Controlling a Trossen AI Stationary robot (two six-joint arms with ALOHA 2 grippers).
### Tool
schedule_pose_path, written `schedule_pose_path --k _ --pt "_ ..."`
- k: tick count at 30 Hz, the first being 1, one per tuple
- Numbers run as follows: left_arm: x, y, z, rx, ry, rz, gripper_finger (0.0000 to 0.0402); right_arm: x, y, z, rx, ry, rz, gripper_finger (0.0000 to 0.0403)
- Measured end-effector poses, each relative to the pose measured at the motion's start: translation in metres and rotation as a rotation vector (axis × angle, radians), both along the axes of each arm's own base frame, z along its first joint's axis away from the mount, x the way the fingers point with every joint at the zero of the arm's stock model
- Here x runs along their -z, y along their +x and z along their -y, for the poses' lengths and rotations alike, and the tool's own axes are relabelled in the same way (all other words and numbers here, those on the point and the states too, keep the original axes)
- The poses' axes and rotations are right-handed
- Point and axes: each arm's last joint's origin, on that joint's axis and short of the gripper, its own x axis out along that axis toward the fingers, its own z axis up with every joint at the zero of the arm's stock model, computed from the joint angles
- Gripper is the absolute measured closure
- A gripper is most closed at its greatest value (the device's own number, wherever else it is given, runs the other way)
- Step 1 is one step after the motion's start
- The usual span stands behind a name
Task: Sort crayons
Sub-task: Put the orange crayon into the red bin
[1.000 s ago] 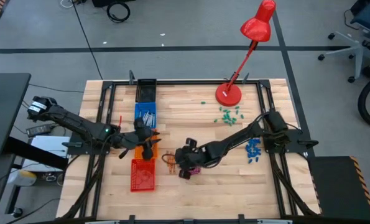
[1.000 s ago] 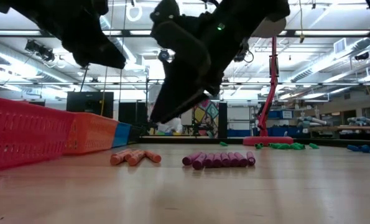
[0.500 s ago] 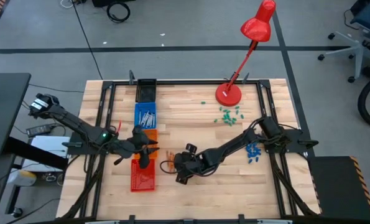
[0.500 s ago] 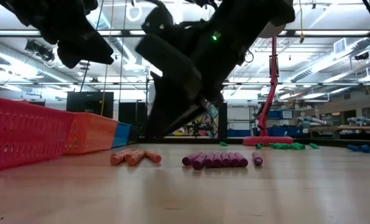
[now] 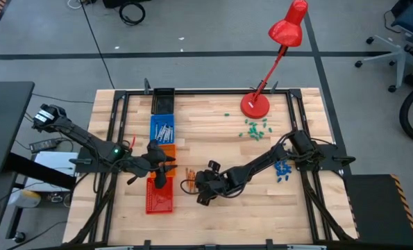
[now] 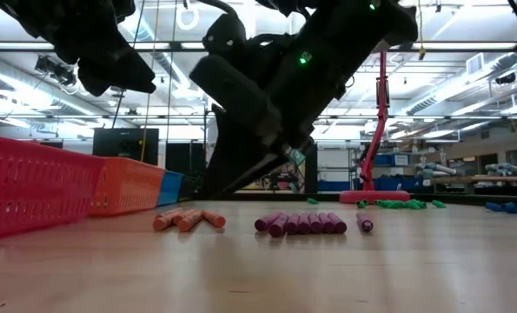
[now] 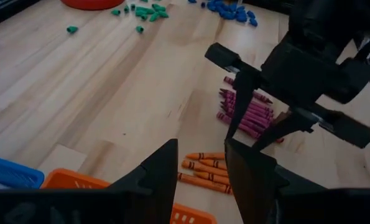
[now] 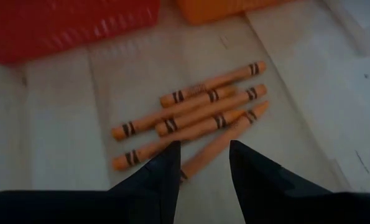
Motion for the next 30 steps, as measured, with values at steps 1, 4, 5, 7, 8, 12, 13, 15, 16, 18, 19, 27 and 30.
schedule_pose_path --k 1,4,5,7,8,12,13,15,16,18,19,27,30 --pt "0.000 0.000 0.000 0.000 0.001 -0.001 0.0257 0.002 -0.001 0.001 0.001 -0.001 -0.003 0.0261" --pt "0.000 0.000 0.000 0.000 0.002 -0.004 0.0257 0.006 -0.004 0.002 0.000 -0.006 -0.017 0.0261" --pt "0.000 0.000 0.000 0.000 0.002 -0.004 0.0257 0.007 -0.004 0.001 -0.001 -0.002 -0.007 0.0261" --pt "0.000 0.000 0.000 0.000 0.002 -0.004 0.0257 0.010 -0.005 0.002 0.002 0.009 0.013 0.0261" --pt "0.000 0.000 0.000 0.000 0.002 -0.004 0.0257 0.012 -0.006 0.002 0.003 0.012 0.012 0.0261" --pt "0.000 0.000 0.000 -0.003 -0.002 -0.003 0.0257 0.014 -0.007 0.003 0.005 0.020 0.018 0.0261" --pt "0.000 0.000 0.000 -0.003 -0.002 -0.003 0.0257 0.016 -0.008 0.003 0.010 0.023 0.013 0.0261" --pt "0.000 0.000 0.000 -0.003 -0.003 -0.003 0.0257 0.018 -0.010 0.003 0.016 0.029 0.006 0.0261" --pt "0.000 0.000 0.000 -0.003 -0.002 -0.004 0.0257 0.018 -0.010 0.003 0.017 0.029 0.004 0.0261" --pt "0.000 0.000 0.000 -0.003 -0.003 -0.003 0.0257 0.019 -0.011 0.004 0.019 0.040 -0.001 0.0261" --pt "0.000 0.000 0.000 -0.003 -0.003 -0.003 0.0257 0.020 -0.012 0.004 0.025 0.048 -0.005 0.0261" --pt "0.000 0.000 0.000 -0.003 -0.003 -0.004 0.0257 0.022 -0.015 0.009 0.102 0.103 -0.033 0.0288" --pt "0.000 0.000 0.000 -0.003 -0.003 -0.003 0.0257 0.022 -0.015 0.009 0.105 0.105 -0.037 0.0317"
